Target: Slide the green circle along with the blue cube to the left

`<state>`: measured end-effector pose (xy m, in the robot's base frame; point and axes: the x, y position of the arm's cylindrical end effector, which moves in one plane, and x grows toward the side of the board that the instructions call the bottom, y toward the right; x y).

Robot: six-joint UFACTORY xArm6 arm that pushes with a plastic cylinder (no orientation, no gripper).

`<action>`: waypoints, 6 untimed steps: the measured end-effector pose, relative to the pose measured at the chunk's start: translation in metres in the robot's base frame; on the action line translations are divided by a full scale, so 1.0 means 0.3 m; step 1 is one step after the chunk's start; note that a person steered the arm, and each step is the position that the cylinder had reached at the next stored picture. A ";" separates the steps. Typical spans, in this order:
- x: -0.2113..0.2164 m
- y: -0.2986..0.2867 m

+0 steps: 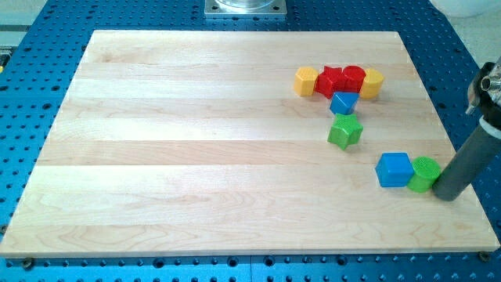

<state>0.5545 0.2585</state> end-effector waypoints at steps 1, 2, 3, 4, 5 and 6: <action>0.015 -0.004; 0.042 -0.002; 0.083 0.062; 0.109 0.067; 0.113 0.067; 0.084 0.069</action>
